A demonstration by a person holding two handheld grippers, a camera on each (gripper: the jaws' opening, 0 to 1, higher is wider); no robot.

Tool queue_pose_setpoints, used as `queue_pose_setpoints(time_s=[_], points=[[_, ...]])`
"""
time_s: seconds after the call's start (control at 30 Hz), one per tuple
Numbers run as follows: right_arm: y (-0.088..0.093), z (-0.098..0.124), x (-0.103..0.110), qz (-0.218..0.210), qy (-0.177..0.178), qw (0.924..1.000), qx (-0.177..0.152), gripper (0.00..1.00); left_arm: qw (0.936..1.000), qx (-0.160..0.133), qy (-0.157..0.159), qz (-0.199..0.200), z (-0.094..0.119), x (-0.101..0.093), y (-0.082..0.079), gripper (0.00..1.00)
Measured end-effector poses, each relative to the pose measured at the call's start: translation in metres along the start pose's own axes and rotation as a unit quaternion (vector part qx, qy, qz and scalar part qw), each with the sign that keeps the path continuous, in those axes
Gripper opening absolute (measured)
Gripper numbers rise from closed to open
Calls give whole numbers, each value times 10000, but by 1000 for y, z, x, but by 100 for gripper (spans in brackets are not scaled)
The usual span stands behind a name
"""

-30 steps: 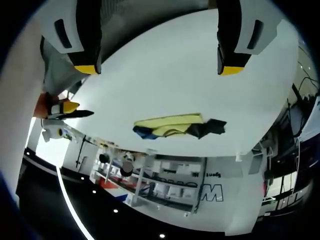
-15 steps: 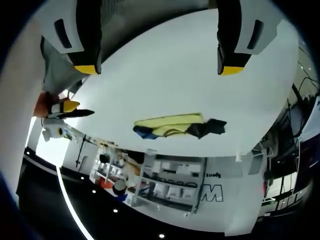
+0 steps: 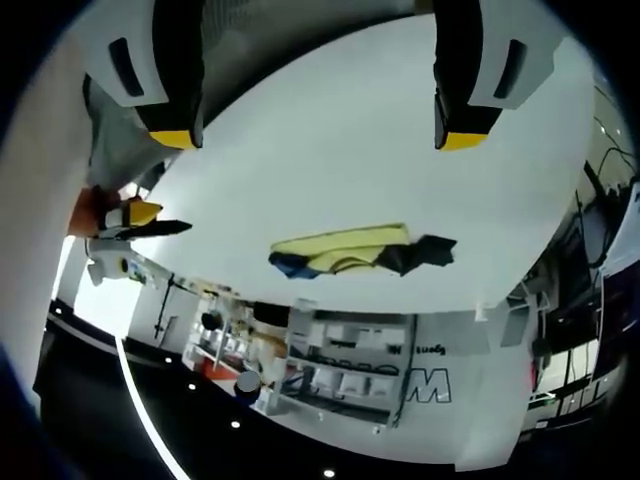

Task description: Fold the garment on the visible template until the final outline fits inside the template.

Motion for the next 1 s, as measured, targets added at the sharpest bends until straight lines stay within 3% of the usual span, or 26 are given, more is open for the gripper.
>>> queue_pose_setpoints(time_s=[1.0], points=[[0, 1, -1, -28, 56, 10000, -43, 95, 10000, 17, -11, -6, -2, 0, -3, 95]])
Point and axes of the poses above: the point that each gripper's makers call its tool centre point, and the gripper's own axes: z roughly backward along the fingers, x roughly to its left, y roughly out of its underside, the point moved 4 cm from there along z, roughly backward along the fingers, and after that the axes turned 3 degrees about -x, right-handed, at the moved point
